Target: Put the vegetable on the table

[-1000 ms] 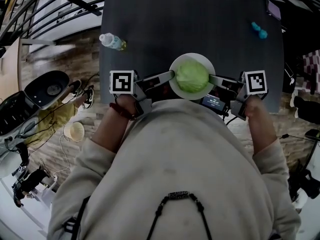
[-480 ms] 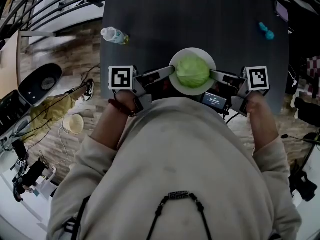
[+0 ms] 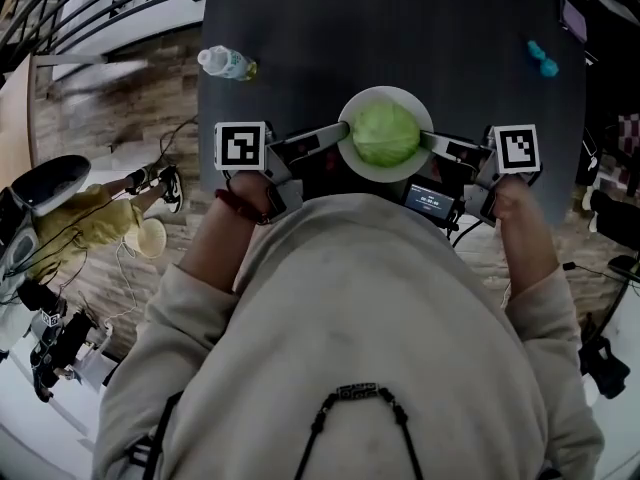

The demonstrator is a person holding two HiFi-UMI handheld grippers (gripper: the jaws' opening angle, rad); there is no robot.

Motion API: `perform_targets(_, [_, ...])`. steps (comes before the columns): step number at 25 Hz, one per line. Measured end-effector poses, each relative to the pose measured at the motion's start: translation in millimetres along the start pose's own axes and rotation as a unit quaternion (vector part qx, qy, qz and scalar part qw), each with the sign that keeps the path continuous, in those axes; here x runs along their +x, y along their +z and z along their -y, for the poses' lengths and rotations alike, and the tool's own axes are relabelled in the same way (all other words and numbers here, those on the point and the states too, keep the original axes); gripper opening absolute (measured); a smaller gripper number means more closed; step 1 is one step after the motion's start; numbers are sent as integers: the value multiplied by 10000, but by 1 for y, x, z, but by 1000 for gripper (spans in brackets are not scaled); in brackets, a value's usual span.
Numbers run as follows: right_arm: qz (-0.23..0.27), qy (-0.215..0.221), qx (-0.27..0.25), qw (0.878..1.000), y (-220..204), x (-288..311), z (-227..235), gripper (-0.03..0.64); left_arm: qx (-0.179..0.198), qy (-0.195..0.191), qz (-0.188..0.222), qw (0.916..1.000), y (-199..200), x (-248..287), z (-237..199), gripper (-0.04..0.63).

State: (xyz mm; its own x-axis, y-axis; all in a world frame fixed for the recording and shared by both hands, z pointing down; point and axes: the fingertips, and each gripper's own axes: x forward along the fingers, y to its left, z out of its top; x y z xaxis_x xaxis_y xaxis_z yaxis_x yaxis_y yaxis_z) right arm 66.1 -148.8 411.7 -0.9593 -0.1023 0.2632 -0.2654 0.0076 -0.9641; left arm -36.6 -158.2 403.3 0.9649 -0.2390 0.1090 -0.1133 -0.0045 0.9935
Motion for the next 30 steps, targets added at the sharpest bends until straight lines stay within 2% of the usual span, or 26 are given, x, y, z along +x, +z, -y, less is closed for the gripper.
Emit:
perform_targets(5, [-42, -23, 92, 9999, 17, 5, 22, 25, -41, 72, -67, 9999, 15, 10, -21, 20])
perform_targets(10, [-26, -44, 200, 9998, 7, 4, 29, 25, -103, 119, -95, 9998, 6, 10, -26, 20])
perform_targets(17, [-71, -66, 360, 9993, 26, 11, 59, 25, -246, 241, -177, 9993, 23, 23, -57, 20])
perform_targets(23, [-33, -81, 433, 9990, 30, 12, 70, 25, -214, 345, -208, 9990, 27, 28, -69, 20])
perform_targets(30, [16, -123, 479, 9988, 32, 12, 82, 25, 15, 606, -285, 9978, 31, 29, -85, 20])
